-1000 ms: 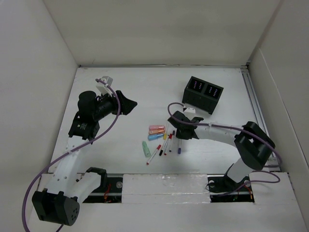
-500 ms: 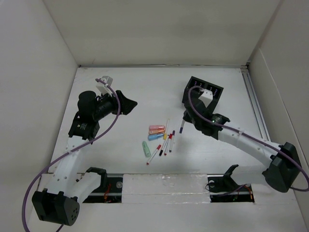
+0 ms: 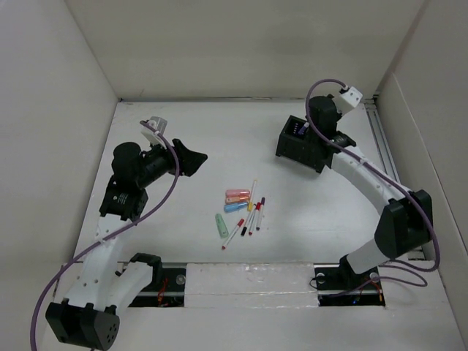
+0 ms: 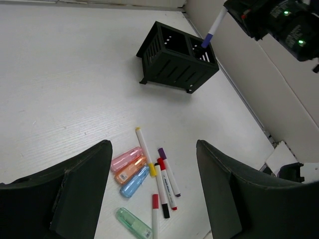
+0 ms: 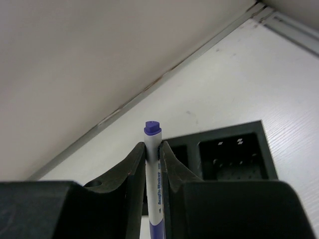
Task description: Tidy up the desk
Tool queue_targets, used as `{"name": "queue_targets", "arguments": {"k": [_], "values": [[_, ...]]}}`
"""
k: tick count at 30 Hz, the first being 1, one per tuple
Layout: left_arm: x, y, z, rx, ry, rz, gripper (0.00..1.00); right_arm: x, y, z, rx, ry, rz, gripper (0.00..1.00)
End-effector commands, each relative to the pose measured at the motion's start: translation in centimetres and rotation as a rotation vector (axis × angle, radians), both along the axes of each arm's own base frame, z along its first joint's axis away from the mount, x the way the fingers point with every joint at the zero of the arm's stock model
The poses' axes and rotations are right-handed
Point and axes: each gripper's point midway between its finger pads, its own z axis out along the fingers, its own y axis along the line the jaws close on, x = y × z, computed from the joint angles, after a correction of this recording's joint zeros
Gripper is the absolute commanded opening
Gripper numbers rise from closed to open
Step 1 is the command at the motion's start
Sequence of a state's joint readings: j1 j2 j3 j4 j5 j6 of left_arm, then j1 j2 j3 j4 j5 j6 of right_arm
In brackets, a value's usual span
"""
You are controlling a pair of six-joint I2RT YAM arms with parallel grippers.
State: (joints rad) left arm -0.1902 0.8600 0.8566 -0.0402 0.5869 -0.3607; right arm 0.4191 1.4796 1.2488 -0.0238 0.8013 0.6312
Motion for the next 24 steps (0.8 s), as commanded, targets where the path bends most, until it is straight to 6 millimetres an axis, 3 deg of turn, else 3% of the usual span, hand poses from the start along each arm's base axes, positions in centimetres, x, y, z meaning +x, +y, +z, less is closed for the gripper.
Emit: {"name": "queue_targets", "arguments": {"k": [1, 7, 11, 17, 18, 23, 24], "values": [[-0.6, -0.3, 1.4, -0.021, -0.073, -0.023, 0.65, 2.6, -2.7, 2.5, -0.041, -0.089, -0.116, 0.01], [-0.6, -0.2, 1.5, -0.018, -0.075, -0.017, 0.65, 6.0, -3.4, 0.9, -0.103, -0.048, -0.141, 0.01], [-0.6, -0.2, 1.4, -0.014, -0.071, -0.018, 0.65, 7.8, -2.7, -0.7, -0.132, -0.026, -0.124, 0.01], [-0.2, -0.1, 1.3, -0.005, -0.067, -0.005, 0.65, 8.0, -1.8, -3.2, -0.157, 0.020, -0.123, 0.04], [-0.2, -0.1, 1.2, -0.005, -0.066, -0.005, 0.65, 7.9, -0.4, -4.2, -0.160, 0.033, -0.100, 0.07], [0.0, 0.0, 0.5, 0.006, -0.033, 0.002, 0.65, 7.0, 0.6, -6.0, -0.181, 0.059, -0.129, 0.19], [0.0, 0.1, 0.5, 0.005, -0.038, 0.005, 0.65, 6.9, 1.2, -6.1, -0.178, 0.057, -0.124, 0.26]]}}
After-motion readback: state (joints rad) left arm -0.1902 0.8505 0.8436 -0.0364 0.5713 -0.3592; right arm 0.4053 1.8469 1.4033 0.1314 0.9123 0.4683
